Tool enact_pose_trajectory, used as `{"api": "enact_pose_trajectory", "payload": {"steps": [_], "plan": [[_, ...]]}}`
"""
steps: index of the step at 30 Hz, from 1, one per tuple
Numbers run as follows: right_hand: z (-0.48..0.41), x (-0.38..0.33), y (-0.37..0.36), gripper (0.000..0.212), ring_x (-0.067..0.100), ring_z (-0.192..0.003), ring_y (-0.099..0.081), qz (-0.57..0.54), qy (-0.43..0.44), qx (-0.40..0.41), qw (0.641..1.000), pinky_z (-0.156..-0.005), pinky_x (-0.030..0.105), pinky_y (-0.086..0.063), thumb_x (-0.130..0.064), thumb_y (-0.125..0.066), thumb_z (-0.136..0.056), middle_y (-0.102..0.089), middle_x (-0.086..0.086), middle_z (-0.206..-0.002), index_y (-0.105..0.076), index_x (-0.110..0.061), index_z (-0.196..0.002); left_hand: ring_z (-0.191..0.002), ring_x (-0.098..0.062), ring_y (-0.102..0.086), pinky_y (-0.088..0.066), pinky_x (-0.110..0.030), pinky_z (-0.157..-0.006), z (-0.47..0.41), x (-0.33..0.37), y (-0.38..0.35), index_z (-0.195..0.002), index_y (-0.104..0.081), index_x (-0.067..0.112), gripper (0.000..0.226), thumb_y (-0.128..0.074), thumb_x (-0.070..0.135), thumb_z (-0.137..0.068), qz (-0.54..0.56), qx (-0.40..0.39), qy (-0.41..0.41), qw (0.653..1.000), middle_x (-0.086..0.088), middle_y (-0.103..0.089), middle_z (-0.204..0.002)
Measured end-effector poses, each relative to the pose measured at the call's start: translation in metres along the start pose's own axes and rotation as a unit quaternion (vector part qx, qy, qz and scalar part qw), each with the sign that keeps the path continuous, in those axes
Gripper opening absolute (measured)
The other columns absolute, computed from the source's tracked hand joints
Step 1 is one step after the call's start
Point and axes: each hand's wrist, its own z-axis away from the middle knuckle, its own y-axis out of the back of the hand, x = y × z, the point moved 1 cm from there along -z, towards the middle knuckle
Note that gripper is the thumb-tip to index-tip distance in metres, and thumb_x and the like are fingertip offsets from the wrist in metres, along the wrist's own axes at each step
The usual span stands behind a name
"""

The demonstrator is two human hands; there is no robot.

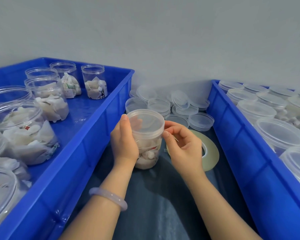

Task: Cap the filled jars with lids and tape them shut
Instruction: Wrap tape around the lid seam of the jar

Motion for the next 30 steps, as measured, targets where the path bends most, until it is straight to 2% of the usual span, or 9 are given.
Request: {"api": "enact_pose_trajectory", "payload": {"steps": [2,6,8,11,17,22,25,28,30], "plan": [[-0.001,0.001,0.002,0.018,0.010,-0.102,-0.063,0.026,0.008,-0.031,0.999,-0.087,0.022,-0.048,0.004,-0.051,-0.092,-0.065,0.001,-0.110,-0.055,-0.008,-0.080,-0.096,-0.019,-0.068,-0.051,-0.041,-0.093,0.000,0.001,0.000,-0.088,-0.071,0.017,0.054,-0.031,0.052,-0.080,-0.005,0.001,0.000,1.000,-0.005,-0.073,-0.094],[-0.001,0.003,0.007,0.011,0.022,-0.111,-0.060,0.059,0.019,-0.070,0.996,-0.095,0.044,-0.048,-0.012,-0.043,-0.092,-0.062,-0.005,-0.116,-0.050,-0.015,-0.084,-0.096,-0.019,-0.068,-0.051,-0.040,-0.093,-0.001,0.002,0.000,-0.087,-0.071,0.019,0.052,-0.032,0.053,-0.079,-0.003,0.000,0.004,1.000,-0.004,-0.074,-0.094],[-0.001,0.005,0.009,0.011,0.020,-0.110,-0.061,0.072,0.018,-0.074,0.995,-0.095,0.045,-0.048,-0.014,-0.041,-0.093,-0.062,-0.008,-0.117,-0.048,-0.017,-0.085,-0.095,-0.018,-0.068,-0.051,-0.039,-0.092,0.000,0.001,0.000,-0.086,-0.071,0.019,0.051,-0.032,0.053,-0.080,-0.004,0.000,-0.002,1.000,-0.003,-0.074,-0.093],[-0.002,0.007,0.007,0.012,0.016,-0.106,-0.061,0.101,0.022,-0.063,0.993,-0.092,0.040,-0.048,-0.016,-0.040,-0.094,-0.062,-0.008,-0.114,-0.047,-0.020,-0.085,-0.094,-0.018,-0.068,-0.052,-0.036,-0.089,0.000,0.001,0.000,-0.086,-0.071,0.019,0.052,-0.032,0.052,-0.080,-0.006,-0.003,-0.007,1.000,-0.004,-0.073,-0.093],[-0.007,0.008,-0.004,0.013,-0.006,-0.092,-0.055,0.119,0.020,-0.030,0.992,-0.083,0.011,-0.040,-0.016,-0.042,-0.090,-0.058,-0.005,-0.102,-0.047,-0.024,-0.082,-0.094,-0.017,-0.068,-0.052,-0.036,-0.089,0.000,0.001,0.001,-0.086,-0.072,0.019,0.052,-0.034,0.053,-0.079,-0.004,-0.005,-0.005,1.000,-0.003,-0.074,-0.092],[-0.009,0.013,-0.003,0.022,-0.003,-0.084,-0.061,-0.011,-0.012,-0.009,1.000,-0.079,0.014,-0.047,0.005,-0.053,-0.092,-0.064,-0.002,-0.092,-0.055,-0.013,-0.079,-0.097,-0.021,-0.068,-0.050,-0.045,-0.095,-0.003,0.002,0.003,-0.086,-0.073,0.018,0.055,-0.039,0.059,-0.073,0.026,-0.023,0.026,0.999,-0.007,-0.074,-0.095],[-0.011,0.019,-0.001,0.008,0.006,-0.086,-0.065,-0.130,-0.066,-0.008,0.989,-0.079,0.020,-0.049,-0.002,-0.063,-0.085,-0.071,-0.004,-0.089,-0.064,-0.010,-0.083,-0.096,-0.022,-0.069,-0.049,-0.046,-0.096,-0.002,0.003,0.004,-0.086,-0.073,0.018,0.058,-0.041,0.063,-0.069,0.039,-0.019,0.037,0.998,-0.007,-0.075,-0.092],[-0.011,0.025,0.001,0.035,0.011,-0.100,-0.065,-0.179,-0.097,-0.043,0.978,-0.084,0.023,-0.050,-0.006,-0.075,-0.073,-0.072,-0.003,-0.103,-0.063,-0.013,-0.105,-0.097,-0.024,-0.069,-0.049,-0.047,-0.097,-0.002,0.003,0.003,-0.090,-0.072,0.014,0.060,-0.044,0.062,-0.069,0.040,-0.043,0.040,0.997,-0.010,-0.074,-0.094],[-0.012,0.025,-0.002,0.037,0.009,-0.100,-0.066,-0.185,-0.096,-0.049,0.977,-0.083,0.021,-0.051,-0.003,-0.071,-0.070,-0.073,-0.005,-0.102,-0.063,-0.012,-0.105,-0.100,-0.028,-0.067,-0.047,-0.049,-0.099,-0.002,0.004,0.002,-0.097,-0.071,0.007,0.061,-0.042,0.056,-0.074,0.062,-0.070,0.058,0.994,-0.015,-0.072,-0.098]]}}
